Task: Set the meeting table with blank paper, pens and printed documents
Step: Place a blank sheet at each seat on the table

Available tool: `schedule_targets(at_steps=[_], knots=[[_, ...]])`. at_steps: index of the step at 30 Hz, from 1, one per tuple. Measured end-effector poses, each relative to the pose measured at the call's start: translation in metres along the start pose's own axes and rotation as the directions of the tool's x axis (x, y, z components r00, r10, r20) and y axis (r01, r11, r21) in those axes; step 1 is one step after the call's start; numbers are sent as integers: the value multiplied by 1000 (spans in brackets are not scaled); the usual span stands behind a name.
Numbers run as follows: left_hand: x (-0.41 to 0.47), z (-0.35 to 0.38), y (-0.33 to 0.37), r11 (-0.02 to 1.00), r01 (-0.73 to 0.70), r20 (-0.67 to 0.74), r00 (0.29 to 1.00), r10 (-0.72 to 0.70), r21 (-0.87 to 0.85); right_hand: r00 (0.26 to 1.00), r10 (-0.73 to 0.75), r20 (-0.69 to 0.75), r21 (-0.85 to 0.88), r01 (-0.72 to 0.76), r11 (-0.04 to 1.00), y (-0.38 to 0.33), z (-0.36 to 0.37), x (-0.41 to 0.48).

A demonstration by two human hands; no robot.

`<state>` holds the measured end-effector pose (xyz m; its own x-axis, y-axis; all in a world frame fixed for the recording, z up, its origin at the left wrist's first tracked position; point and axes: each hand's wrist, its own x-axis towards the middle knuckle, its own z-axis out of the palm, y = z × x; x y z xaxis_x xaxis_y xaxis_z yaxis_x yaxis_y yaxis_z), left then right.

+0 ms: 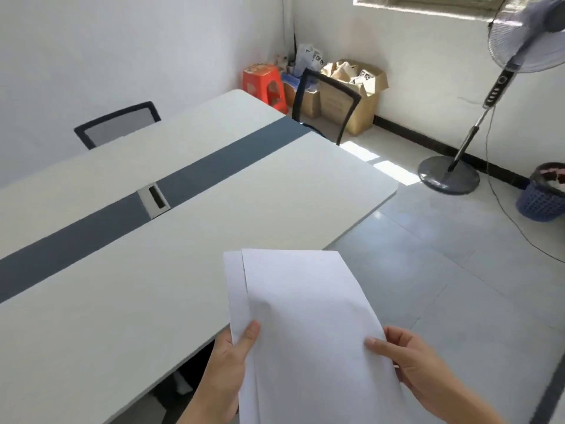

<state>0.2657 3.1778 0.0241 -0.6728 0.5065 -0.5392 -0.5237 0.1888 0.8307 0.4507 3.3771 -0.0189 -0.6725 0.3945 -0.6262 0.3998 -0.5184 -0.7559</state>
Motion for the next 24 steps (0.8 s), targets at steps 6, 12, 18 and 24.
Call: schedule_targets(at_steps=[6, 12, 18, 24], knots=[[5, -33, 5, 994, -39, -174, 985, 20, -102, 989, 49, 141, -249, -13, 968, -32, 39, 56], [18, -83, 18, 961, -95, -333, 943, 4, -258, 987, -113, 113, -579, 158, 800, -78, 89, 125], [24, -138, 16, 917, -140, -450, 892, -48, -375, 956, -292, -29, -612, 214, 762, -122, 146, 245], [19, -173, 5, 897, -162, -537, 838, -95, -412, 959, -185, -214, -648, 2, 761, -91, 159, 340]])
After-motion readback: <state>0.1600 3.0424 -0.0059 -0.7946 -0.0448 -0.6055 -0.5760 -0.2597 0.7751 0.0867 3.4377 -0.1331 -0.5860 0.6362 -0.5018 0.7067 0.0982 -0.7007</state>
